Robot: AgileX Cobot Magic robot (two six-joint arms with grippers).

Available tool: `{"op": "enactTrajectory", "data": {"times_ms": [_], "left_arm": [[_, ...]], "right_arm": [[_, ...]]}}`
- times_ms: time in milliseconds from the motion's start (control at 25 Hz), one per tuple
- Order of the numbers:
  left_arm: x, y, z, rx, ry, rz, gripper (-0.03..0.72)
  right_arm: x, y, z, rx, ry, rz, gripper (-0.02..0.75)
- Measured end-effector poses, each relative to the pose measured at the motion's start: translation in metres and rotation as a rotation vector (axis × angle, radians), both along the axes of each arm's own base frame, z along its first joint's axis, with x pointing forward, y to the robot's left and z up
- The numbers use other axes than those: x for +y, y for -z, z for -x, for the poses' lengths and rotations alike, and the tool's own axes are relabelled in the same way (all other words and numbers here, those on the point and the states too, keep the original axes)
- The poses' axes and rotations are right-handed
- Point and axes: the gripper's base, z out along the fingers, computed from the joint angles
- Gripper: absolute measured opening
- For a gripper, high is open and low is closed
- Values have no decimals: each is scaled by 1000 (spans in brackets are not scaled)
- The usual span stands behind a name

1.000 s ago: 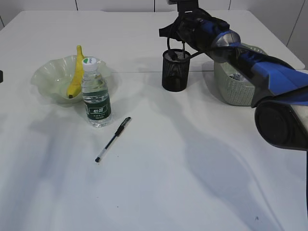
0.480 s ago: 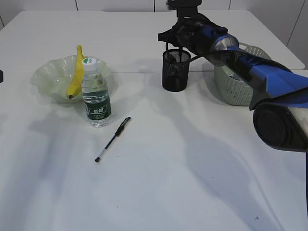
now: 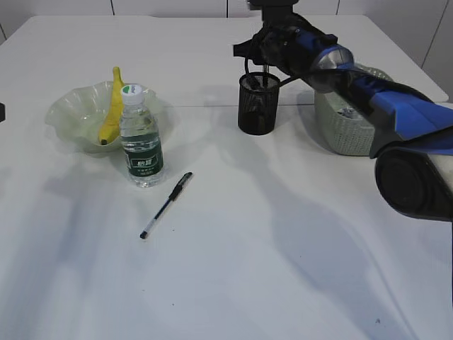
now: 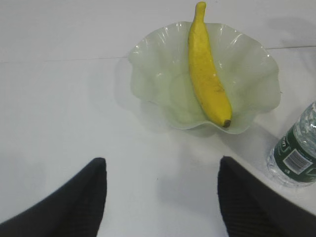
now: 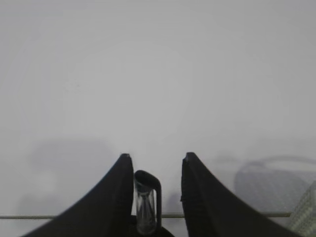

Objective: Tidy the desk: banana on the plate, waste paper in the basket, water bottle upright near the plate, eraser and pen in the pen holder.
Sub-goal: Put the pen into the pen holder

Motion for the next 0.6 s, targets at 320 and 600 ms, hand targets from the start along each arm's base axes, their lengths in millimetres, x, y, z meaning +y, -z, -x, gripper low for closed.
{"op": "enactTrajectory", "data": {"times_ms": [320, 600], "left_arm": [[-1, 0, 0, -2, 7, 4, 496], [-1, 0, 0, -2, 7, 4, 496]], "right_arm": [[0, -19, 3, -13, -17, 0, 255], [20, -33, 12, -31, -98, 46, 255]]}}
